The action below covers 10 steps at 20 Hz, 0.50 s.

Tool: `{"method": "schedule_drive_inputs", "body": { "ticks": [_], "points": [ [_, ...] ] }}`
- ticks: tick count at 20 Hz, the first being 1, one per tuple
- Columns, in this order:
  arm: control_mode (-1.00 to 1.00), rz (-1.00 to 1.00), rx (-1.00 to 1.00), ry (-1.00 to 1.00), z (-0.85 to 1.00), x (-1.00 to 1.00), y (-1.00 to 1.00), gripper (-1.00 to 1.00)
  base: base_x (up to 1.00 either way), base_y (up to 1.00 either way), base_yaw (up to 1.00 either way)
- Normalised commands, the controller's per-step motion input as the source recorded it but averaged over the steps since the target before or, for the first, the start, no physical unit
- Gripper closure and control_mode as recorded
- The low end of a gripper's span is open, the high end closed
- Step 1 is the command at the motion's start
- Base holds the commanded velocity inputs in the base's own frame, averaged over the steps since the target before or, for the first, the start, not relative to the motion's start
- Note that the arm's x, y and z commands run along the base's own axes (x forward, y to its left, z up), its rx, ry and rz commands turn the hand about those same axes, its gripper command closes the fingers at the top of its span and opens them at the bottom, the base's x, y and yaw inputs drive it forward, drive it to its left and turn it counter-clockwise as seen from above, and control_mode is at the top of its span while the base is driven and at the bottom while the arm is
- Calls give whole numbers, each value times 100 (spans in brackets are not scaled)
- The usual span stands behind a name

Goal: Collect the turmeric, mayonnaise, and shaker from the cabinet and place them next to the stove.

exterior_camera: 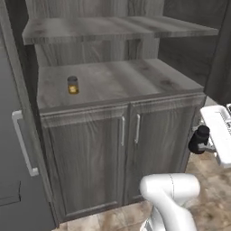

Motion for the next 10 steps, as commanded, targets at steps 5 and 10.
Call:
{"method": "schedule_drive_inputs", "body": {
  "ticks": [5, 10],
  "points": [
    [100, 0, 0, 0, 0, 0, 0, 100, -88, 44, 0],
    [100, 0, 0, 0, 0, 0, 0, 100, -85, 56, 0]
  ]
}}
